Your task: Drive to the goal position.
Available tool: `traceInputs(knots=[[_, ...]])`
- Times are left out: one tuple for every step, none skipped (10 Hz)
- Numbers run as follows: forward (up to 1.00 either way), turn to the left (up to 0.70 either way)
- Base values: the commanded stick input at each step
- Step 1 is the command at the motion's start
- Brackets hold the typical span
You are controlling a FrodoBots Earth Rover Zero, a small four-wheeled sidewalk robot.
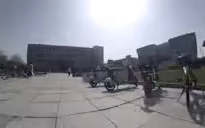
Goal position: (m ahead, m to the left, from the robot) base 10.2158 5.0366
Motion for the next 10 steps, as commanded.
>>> traceInputs(knots=[[0.00,0.40],[0.00,0.16],[0.00,0.04],[0.00,0.02],[0.42,0.00],[0.89,0.00],[1.00,0.02],[1.00,0.09],[1.00,0.17],[0.05,0.40]])
